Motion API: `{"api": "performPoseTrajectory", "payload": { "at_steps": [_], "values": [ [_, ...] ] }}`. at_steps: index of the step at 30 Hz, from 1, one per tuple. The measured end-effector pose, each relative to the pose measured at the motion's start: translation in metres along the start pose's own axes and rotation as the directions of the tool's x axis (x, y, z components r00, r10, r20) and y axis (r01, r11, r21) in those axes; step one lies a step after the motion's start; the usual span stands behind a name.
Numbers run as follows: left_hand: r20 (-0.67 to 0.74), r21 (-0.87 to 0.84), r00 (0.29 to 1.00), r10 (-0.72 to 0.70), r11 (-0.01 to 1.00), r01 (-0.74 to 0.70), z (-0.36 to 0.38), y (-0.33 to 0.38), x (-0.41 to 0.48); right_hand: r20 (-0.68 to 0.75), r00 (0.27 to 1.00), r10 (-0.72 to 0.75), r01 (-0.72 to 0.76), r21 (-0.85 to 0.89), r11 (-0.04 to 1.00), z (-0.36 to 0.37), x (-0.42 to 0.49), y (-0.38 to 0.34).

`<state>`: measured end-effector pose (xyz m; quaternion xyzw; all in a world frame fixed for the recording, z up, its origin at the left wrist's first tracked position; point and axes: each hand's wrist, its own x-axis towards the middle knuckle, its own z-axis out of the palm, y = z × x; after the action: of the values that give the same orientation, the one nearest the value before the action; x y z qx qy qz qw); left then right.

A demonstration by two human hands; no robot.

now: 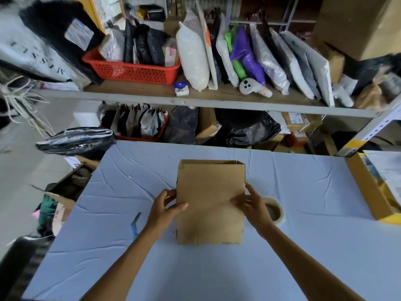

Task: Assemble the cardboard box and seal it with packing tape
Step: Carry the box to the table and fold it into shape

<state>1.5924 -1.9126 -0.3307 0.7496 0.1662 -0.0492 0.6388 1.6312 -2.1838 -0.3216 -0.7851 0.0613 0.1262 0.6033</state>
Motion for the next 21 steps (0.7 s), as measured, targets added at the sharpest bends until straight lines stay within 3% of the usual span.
{"api": "performPoseTrajectory", "payload": {
  "at_steps": [6,13,21],
  "values": [
    [-0.071,-0.010,0.989,0.132,0.991,-0.133,0.002,0.013,-0.001,-0.097,0.991,-0.097,0.093,-0.046,0.995,-0.005,-0.001,-0.005],
    [-0.098,0.082,0.974,0.203,0.977,-0.196,0.005,0.012,-0.005,-0.098,0.985,-0.143,0.139,-0.049,0.989,-0.004,-0.005,-0.012],
    [-0.118,0.030,0.958,0.262,0.965,-0.260,0.004,0.027,-0.008,-0.100,0.979,-0.180,0.176,-0.045,0.983,-0.006,-0.013,-0.011]
  ]
}}
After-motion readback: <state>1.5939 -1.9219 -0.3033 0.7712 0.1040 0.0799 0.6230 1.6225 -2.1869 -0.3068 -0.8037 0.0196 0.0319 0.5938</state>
